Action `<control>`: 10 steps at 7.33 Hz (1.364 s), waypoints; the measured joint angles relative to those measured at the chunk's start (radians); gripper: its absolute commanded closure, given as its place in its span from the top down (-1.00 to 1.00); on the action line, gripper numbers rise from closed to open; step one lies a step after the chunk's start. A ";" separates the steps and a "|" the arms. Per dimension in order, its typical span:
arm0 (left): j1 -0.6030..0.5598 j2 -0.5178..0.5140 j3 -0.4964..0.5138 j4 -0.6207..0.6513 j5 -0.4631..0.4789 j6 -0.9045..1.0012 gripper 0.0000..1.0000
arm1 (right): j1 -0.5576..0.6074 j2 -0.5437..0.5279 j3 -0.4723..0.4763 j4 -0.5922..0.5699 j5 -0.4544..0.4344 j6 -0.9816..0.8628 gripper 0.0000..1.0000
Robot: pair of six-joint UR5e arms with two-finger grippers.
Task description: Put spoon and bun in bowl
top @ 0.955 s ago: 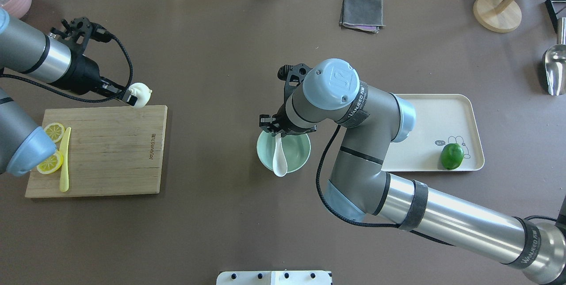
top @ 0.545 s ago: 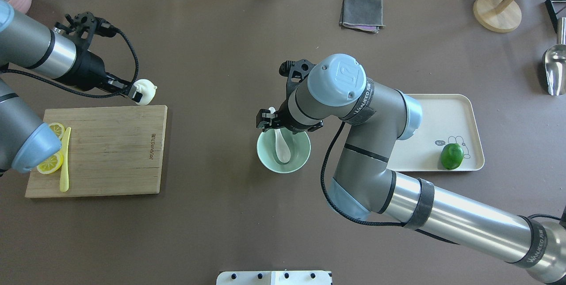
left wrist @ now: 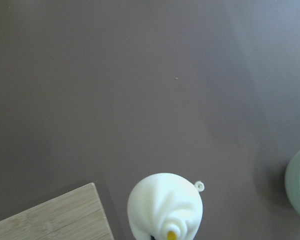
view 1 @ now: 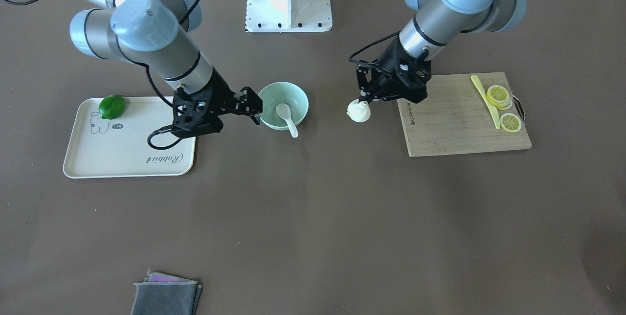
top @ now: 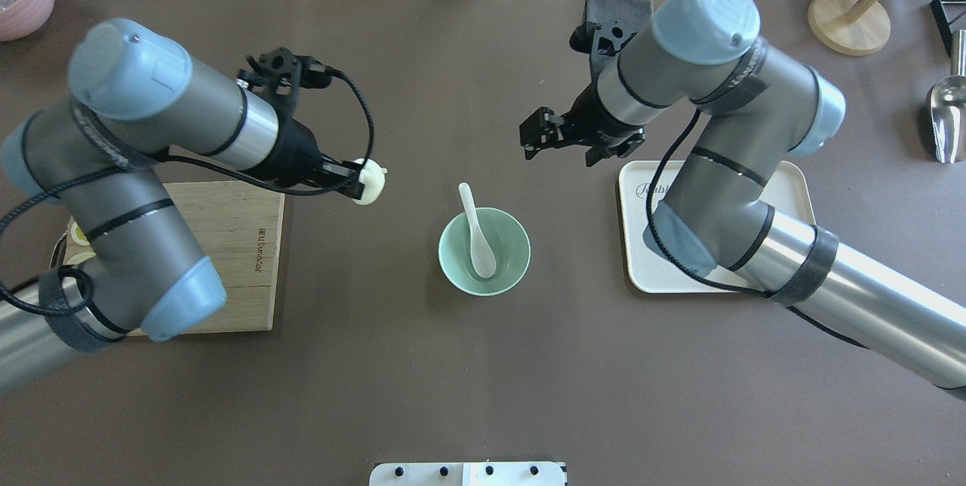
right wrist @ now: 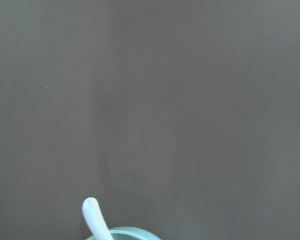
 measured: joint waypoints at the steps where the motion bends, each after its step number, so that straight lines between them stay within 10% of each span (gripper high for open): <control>1: 0.084 -0.050 0.004 0.000 0.076 -0.072 -1.00 | 0.062 -0.050 0.003 0.000 0.057 -0.088 1.00; 3: 0.177 -0.139 0.059 0.001 0.190 -0.152 -1.00 | 0.123 -0.117 0.000 -0.001 0.096 -0.204 1.00; 5: 0.196 -0.187 0.120 0.001 0.220 -0.173 0.95 | 0.133 -0.130 0.004 -0.021 0.100 -0.223 1.00; 10: 0.111 -0.162 0.044 0.063 0.234 -0.122 0.96 | 0.214 -0.161 0.015 -0.080 0.099 -0.327 1.00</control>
